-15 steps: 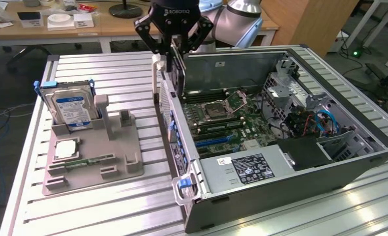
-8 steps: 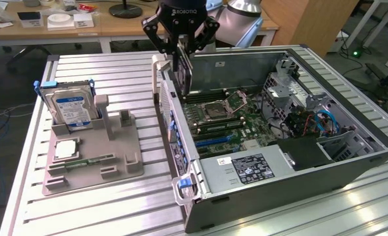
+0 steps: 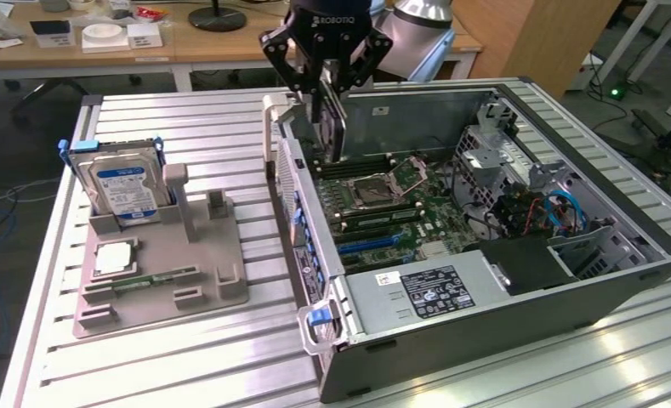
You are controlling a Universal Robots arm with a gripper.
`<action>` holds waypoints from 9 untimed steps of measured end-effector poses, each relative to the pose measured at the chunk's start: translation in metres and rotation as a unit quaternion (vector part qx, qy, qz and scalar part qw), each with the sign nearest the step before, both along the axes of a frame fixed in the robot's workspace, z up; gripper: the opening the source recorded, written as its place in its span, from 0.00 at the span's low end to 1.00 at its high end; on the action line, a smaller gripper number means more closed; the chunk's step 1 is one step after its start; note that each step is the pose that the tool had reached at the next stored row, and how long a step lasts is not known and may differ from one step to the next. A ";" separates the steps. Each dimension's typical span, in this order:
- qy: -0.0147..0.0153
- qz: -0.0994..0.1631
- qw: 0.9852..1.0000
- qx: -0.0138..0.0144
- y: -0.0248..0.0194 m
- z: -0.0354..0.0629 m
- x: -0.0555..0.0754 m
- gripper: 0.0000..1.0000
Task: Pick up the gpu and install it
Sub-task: 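Pick up the gpu and move the gpu toward the slot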
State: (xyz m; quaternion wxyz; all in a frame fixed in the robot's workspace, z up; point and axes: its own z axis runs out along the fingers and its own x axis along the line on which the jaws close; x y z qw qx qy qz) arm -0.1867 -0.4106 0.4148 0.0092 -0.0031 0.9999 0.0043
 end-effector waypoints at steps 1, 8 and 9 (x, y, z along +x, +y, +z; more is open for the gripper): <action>0.000 0.000 1.000 0.000 0.0000 0.0000 0.002 0.28; 0.000 0.000 1.000 0.000 0.0000 0.0000 0.015 0.28; 0.000 0.000 1.000 0.000 0.0000 0.0000 0.016 0.28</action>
